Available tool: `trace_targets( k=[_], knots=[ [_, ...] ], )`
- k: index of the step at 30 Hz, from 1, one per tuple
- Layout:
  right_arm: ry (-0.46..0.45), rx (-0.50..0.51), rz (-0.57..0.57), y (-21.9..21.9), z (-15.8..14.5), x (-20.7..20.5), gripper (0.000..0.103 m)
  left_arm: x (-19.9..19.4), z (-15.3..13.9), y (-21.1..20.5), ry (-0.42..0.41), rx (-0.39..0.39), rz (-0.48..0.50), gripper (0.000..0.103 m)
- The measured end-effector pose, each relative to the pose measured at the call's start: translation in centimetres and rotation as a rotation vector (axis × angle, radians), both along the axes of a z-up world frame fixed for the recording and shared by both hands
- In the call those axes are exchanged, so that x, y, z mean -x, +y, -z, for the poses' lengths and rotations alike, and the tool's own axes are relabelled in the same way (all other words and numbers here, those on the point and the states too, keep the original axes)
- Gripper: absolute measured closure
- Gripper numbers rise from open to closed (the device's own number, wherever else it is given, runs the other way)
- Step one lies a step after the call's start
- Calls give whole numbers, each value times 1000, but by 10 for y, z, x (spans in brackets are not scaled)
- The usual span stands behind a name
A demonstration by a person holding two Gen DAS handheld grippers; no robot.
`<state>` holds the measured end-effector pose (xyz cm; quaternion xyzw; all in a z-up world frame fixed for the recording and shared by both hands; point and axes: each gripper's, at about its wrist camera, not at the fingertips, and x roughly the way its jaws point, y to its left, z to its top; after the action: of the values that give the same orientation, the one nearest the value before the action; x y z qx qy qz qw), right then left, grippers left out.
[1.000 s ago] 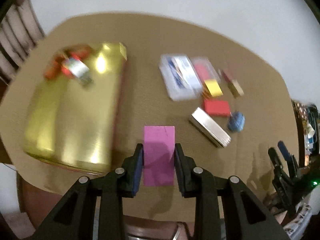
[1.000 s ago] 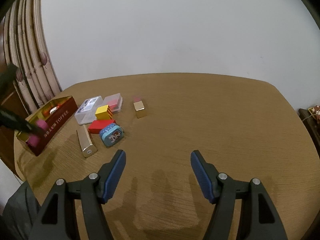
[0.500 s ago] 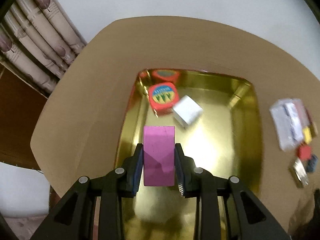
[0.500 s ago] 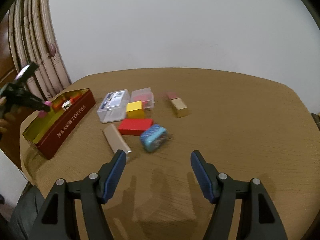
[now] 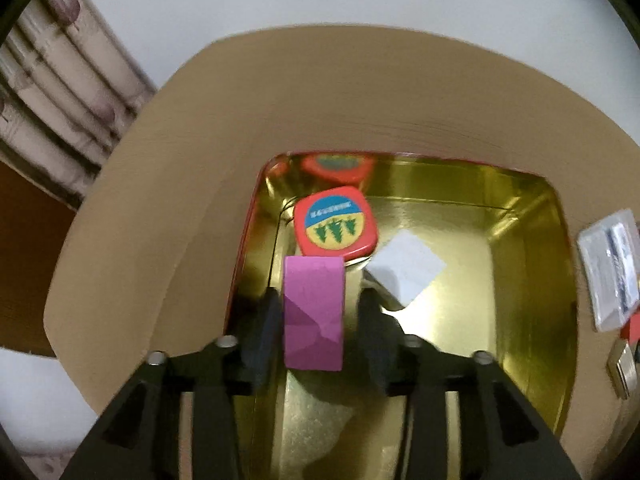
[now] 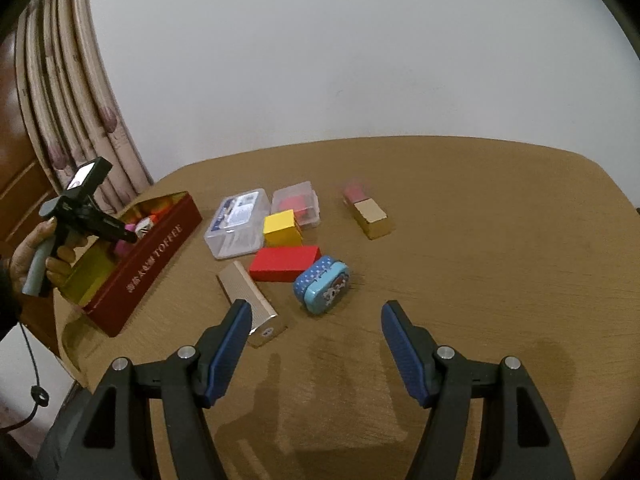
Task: Organize rigid objects
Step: 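Carry the pink block with the left gripper and release it into the tin, then grasp the silver ribbed bar with the right gripper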
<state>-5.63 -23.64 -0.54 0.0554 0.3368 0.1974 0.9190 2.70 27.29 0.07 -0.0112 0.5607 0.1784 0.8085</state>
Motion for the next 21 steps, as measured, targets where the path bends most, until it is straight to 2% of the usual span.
trace_targets(
  k=[3, 8, 11, 15, 18, 21],
  knots=[
    [-4, 37, -67, 12, -4, 2, 34, 12, -15, -8, -58, -28, 21, 42],
    [-26, 110, -227, 46, -25, 2, 34, 56, -53, -35, -185, -47, 57, 39],
    [-2, 152, -315, 67, -29, -8, 34, 94, -68, -50, -255, -29, 80, 37],
    [66, 208, -372, 90, -18, -31, 34, 152, -72, -55, -315, 74, 43, 37],
    [88, 267, -377, 100, -12, -42, 34, 187, -60, -54, -294, 181, -12, 36],
    [130, 318, -390, 108, -3, -54, 34, 207, -48, -51, -261, 210, -54, 37]
  ],
)
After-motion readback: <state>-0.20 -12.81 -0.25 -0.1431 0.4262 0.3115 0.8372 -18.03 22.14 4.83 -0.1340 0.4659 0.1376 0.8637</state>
